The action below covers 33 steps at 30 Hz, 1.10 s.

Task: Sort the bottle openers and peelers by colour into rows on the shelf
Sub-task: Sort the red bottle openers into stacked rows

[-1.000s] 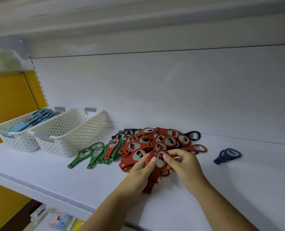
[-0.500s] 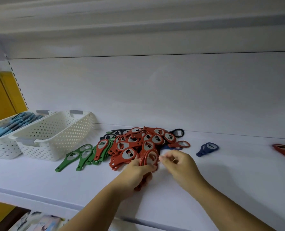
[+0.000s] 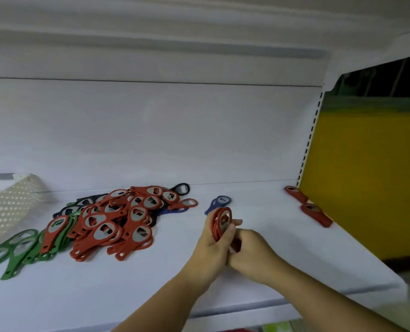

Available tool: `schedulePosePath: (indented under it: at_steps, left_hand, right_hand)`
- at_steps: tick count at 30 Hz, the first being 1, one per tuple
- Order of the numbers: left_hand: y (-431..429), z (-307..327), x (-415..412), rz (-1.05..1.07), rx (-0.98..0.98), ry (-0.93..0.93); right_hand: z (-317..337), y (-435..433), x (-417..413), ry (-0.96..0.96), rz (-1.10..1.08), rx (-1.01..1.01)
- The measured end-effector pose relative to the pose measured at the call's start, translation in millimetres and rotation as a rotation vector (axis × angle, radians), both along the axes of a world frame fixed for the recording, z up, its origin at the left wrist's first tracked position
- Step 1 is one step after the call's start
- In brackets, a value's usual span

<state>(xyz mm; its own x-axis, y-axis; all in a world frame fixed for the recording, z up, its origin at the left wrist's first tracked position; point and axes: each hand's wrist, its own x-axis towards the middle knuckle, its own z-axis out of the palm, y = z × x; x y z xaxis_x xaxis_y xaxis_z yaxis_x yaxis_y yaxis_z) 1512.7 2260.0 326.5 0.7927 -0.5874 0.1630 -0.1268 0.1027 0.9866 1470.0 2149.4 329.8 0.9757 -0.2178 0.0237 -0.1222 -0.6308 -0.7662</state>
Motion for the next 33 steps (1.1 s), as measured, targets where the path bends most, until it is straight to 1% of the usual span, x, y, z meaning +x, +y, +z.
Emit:
schedulePosePath:
  at_steps: [4, 6, 10, 14, 16, 19, 22, 27, 29, 33]
  left_hand:
    - [-28.8, -5.1, -13.2, -0.047, -0.012, -0.048]
    - [-37.6, -11.1, -18.0, -0.078, -0.002, -0.069]
    - [-41.2, -12.3, -16.9, -0.266, 0.059, -0.134]
    - [-37.5, -1.0, -3.6, -0.363, 0.154, -0.305]
    - [-37.2, 4.3, 0.6, -0.361, 0.184, -0.389]
    - [-37.9, 5.8, 1.4, -0.313, 0.188, -0.397]
    - [-37.6, 0.7, -0.3, -0.296, 0.188, -0.457]
    - [-36.4, -6.6, -3.2, -0.260, 0.130, -0.444]
    - [-35.4, -8.2, -3.7, -0.251, 0.115, -0.439]
    - [-32.0, -10.2, -4.4, -0.243, 0.080, -0.382]
  right_hand:
    - [5.0, -25.0, -16.4, 0.001, -0.020, -0.018]
    - [7.6, -35.7, -25.1, 0.001, 0.023, 0.023]
    - [6.6, -60.0, -34.9, 0.022, 0.077, 0.050]
    - [1.5, -79.0, -36.1, 0.116, 0.089, 0.037]
    - [0.2, -81.6, -37.1, 0.141, 0.093, 0.033]
    - [-1.6, -82.9, -38.4, 0.159, 0.118, 0.027]
    - [-8.3, -80.6, -38.6, 0.158, 0.120, 0.004]
    - [-23.1, -79.8, -40.9, 0.043, 0.044, 0.066]
    - [-26.2, -82.0, -41.4, 0.029, 0.026, 0.078]
    - [-20.3, -78.3, -43.6, 0.035, 0.063, 0.098]
